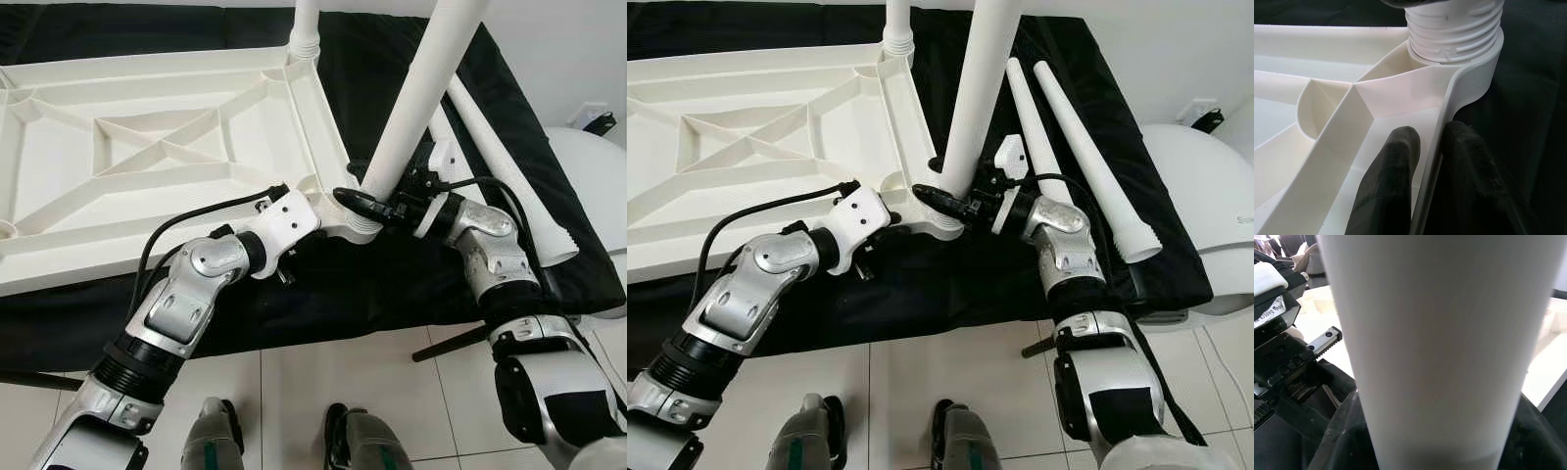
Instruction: Building children table
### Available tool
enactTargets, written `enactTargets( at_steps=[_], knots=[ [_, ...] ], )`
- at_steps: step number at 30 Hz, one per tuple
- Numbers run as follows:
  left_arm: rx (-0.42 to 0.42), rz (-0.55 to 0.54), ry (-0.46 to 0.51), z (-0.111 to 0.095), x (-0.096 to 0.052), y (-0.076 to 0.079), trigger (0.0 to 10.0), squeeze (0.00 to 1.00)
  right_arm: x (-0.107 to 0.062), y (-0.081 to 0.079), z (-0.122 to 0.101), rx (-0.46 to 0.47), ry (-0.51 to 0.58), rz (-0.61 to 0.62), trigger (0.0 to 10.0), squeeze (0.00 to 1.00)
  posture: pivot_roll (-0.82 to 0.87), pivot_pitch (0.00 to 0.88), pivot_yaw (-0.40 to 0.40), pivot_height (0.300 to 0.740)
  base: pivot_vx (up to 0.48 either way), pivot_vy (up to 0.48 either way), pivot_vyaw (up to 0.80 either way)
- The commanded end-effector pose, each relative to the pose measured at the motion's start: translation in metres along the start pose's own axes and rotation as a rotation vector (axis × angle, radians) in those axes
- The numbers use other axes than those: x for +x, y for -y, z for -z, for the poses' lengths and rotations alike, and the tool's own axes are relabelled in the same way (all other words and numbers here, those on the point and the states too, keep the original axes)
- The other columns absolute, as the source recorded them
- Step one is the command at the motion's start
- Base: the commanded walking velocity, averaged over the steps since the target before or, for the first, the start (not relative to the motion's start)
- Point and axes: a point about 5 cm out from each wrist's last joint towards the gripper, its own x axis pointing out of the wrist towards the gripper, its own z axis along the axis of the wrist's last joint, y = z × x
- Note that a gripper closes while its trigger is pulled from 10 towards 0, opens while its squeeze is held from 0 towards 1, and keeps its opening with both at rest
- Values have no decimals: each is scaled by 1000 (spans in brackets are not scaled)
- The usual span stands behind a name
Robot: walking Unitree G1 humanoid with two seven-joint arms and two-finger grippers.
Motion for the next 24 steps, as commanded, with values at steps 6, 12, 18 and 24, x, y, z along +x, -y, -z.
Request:
enactTargets(
  at_steps=[6, 12, 18, 24],
  knots=[
    [-33, 60, -46, 11, 3, 18, 10000, 0, 1, -3, 2, 7, 12, -13, 0, 0, 129, 235, -80, 740, 0, 0, 0],
    [-67, 33, -67, 17, 3, 22, 10000, 0, 0, -17, -1, 30, 59, 116, 10000, 0, 116, 250, -74, 740, 0, 0, 0],
    [-85, 15, -79, 20, 3, 23, 10000, 0, 0, -22, -3, 33, 72, 246, 10000, 0, 108, 254, -70, 740, 0, 0, 0],
    [-106, 1, -78, 20, 5, 25, 10000, 0, 9, -37, -7, 11, 87, 363, 10000, 0, 102, 256, -65, 740, 0, 0, 0]
  ],
)
